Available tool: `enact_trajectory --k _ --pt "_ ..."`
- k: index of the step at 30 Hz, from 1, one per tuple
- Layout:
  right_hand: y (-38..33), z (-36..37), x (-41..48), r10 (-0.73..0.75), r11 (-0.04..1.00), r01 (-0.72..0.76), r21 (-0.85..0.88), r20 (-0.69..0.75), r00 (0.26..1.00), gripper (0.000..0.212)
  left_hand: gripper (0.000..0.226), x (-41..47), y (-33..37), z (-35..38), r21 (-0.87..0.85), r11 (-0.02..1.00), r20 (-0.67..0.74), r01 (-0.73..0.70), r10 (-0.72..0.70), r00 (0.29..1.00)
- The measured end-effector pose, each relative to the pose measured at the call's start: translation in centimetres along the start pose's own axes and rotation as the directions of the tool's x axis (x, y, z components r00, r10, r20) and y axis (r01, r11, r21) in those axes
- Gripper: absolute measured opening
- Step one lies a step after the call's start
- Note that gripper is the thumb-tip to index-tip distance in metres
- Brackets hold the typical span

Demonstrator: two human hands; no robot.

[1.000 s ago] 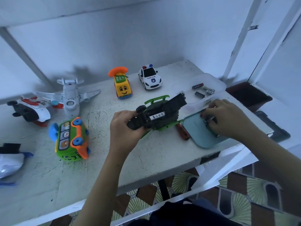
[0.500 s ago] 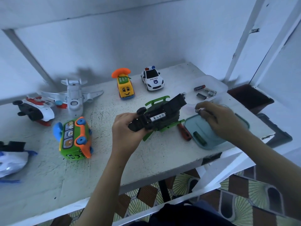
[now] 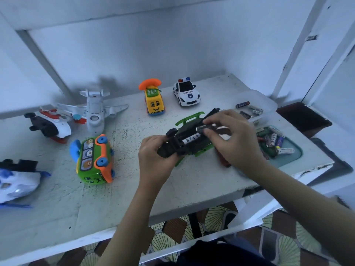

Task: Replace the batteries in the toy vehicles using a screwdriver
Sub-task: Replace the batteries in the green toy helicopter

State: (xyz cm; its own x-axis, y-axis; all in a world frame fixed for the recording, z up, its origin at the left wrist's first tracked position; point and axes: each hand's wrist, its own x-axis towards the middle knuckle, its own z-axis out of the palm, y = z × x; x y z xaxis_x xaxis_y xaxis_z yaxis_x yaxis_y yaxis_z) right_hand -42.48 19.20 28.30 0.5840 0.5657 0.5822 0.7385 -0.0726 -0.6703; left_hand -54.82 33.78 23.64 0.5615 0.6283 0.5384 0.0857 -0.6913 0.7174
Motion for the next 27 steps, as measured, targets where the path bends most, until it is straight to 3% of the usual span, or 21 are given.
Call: enact_trajectory --k 5,10,17,22,27 --pt "-0.4 2.1 0.2 -0.047 0.998 0.048 -0.032 0.024 0.999 0.029 0.038 -0.2 0.0 0.1 0.0 1.0 -0.019 0.007 -0.007 1.0" --pt "-0.5 3.0 0.6 0.034 0.999 -0.032 0.028 -0.07 0.997 0.022 0.036 -0.2 -0.1 0.2 -0.024 0.998 -0.031 0.054 -0.054 0.998" --pt "-0.2 3.6 1.2 -0.044 0.998 0.042 -0.038 -0.056 0.997 0.021 0.038 -0.1 0.0 0.2 -0.05 0.995 -0.031 0.084 -0.086 0.996" --pt "-0.8 4.0 0.3 -0.18 0.936 0.166 -0.311 -0.016 0.984 0.031 0.033 -0.1 -0.3 0.0 -0.065 0.994 -0.031 0.091 -0.093 0.995" --pt "-0.5 4.4 -0.8 -0.123 0.913 0.146 -0.38 0.083 0.989 0.047 0.034 -0.3 -0.2 0.0 -0.083 0.988 -0.052 0.127 -0.132 0.99"
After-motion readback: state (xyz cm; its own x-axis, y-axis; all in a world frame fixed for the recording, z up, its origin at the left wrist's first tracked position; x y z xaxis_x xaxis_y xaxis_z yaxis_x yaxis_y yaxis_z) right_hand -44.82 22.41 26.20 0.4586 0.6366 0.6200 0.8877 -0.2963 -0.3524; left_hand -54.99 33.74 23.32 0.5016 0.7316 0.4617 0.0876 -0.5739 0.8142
